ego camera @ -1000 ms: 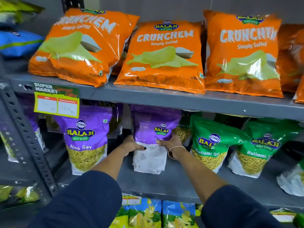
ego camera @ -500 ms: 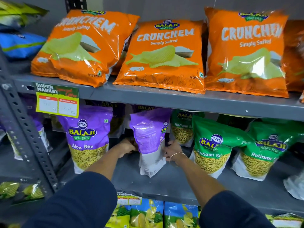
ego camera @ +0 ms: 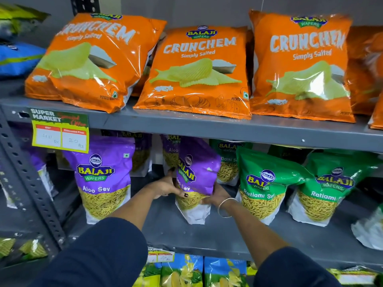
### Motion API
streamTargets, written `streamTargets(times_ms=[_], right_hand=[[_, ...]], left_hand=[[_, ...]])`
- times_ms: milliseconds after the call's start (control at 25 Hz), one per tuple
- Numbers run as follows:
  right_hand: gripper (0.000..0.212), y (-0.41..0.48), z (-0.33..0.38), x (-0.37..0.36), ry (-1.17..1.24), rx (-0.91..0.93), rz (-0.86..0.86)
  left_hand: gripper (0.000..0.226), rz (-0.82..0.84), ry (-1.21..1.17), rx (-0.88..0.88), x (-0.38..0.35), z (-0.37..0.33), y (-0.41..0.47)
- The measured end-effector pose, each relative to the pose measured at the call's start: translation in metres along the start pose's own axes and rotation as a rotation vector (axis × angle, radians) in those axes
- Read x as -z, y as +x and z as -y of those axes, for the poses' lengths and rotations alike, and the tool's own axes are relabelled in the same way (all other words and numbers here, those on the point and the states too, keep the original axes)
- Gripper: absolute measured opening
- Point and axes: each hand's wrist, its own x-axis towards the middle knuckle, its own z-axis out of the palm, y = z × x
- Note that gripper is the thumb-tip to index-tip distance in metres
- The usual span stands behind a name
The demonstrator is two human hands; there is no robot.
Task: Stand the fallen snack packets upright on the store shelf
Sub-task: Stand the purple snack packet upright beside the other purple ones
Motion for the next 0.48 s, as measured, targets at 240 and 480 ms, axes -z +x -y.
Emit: streamTargets(times_ms=[240, 480], right_hand=[[0.064, 0.006, -0.008, 0.022, 0.096, -0.007, -0.106], [0.098, 0.010, -0.023, 0.015, 0.200, -0.047, 0.055]], left_hand=[[0.071, -0.103, -0.023, -0.037, 0.000, 0.001, -0.002], [0.064, 0.039, -0.046, -0.020, -0.014, -0.001, -0.010]])
